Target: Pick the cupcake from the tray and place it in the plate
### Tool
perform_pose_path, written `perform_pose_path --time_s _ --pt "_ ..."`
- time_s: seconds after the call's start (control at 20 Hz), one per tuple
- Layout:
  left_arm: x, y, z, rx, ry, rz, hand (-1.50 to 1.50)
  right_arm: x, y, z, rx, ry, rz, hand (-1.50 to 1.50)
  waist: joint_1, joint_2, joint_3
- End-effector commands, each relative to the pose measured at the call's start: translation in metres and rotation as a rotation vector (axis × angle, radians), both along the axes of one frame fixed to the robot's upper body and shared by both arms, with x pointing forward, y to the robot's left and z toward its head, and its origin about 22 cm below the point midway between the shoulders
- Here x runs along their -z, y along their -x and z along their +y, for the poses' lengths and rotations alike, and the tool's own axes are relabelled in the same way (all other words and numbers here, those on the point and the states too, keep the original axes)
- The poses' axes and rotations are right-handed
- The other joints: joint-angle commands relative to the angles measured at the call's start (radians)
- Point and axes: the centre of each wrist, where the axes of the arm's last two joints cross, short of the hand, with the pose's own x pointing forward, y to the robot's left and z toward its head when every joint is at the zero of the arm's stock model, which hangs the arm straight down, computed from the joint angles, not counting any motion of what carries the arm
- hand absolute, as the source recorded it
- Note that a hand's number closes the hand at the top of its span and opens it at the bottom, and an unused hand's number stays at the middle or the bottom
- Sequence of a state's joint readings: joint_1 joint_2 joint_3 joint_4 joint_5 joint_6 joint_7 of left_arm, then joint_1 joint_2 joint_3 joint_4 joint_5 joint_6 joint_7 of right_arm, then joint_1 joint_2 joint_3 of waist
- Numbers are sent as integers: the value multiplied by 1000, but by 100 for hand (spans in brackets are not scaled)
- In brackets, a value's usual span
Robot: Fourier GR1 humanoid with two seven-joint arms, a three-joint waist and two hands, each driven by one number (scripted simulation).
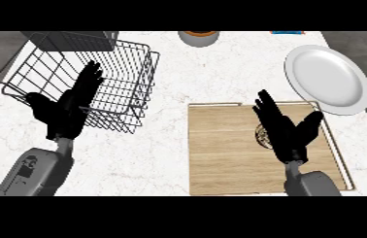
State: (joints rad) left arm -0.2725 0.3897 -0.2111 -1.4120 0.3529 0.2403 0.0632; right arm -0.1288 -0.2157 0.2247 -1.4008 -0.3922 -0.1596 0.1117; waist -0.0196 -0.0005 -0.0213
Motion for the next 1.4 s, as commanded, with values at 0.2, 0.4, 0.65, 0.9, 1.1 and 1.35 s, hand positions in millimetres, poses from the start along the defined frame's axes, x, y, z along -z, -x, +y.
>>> perform_pose_path --time_s 0.2,0.4,0.65,0.9,1.1,1.35 --pt "52 40 16 -102 12 275 0 -122 -32 -99 223 364 -501 150 -11 -8 17" --pt "49 46 3 -72 68 291 0 -127 -19 -169 549 775 -466 150 -42 6 15" --pt "60 61 -8 -51 88 350 0 -105 -4 -156 631 678 -592 -150 -25 5 22" --pt "54 71 2 -50 72 343 0 -97 21 -159 546 756 -583 -150 -18 3 20" --pt "49 80 1 -57 91 339 0 -104 38 -168 369 907 -409 -150 -20 3 15" --pt "46 84 -11 -38 85 348 0 -110 47 -154 145 1045 -231 -150 -14 8 12"
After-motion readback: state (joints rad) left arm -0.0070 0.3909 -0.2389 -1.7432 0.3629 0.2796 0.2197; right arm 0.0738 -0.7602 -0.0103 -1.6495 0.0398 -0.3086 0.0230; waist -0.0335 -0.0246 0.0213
